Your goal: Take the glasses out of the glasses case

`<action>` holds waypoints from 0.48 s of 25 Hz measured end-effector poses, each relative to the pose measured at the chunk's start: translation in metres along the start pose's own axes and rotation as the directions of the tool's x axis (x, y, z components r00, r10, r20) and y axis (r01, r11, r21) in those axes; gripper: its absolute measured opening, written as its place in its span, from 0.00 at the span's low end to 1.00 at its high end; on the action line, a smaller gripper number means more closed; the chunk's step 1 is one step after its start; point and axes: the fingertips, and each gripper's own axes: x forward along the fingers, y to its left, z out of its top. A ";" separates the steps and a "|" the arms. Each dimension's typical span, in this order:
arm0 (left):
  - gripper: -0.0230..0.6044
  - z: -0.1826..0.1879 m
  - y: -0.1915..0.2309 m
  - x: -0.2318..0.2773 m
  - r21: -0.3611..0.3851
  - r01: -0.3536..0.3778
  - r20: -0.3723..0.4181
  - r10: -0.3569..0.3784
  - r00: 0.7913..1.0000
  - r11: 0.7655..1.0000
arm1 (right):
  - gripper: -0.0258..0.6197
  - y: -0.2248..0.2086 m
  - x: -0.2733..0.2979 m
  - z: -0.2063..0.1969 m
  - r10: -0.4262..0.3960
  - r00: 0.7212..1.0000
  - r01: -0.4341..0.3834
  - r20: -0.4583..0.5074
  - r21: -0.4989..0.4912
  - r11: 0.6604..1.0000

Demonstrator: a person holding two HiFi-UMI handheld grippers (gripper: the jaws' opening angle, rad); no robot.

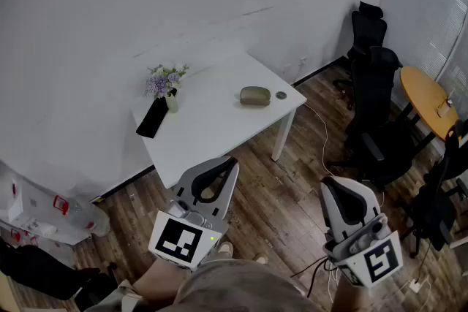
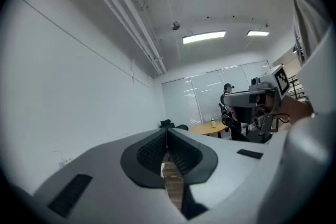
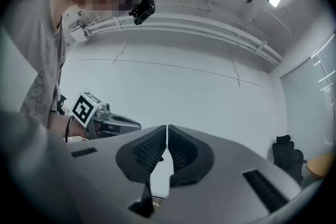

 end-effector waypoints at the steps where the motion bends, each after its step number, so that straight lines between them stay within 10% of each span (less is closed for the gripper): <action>1: 0.07 0.000 0.000 0.000 -0.007 -0.003 -0.002 0.003 1.000 1.000 | 0.10 -0.001 0.001 0.001 -0.005 1.000 0.005 0.007 0.008 1.000; 12: 0.07 -0.004 -0.028 0.016 0.004 -0.034 -0.031 0.034 0.999 0.999 | 0.09 -0.034 -0.028 -0.020 0.000 1.000 0.001 -0.015 0.041 0.999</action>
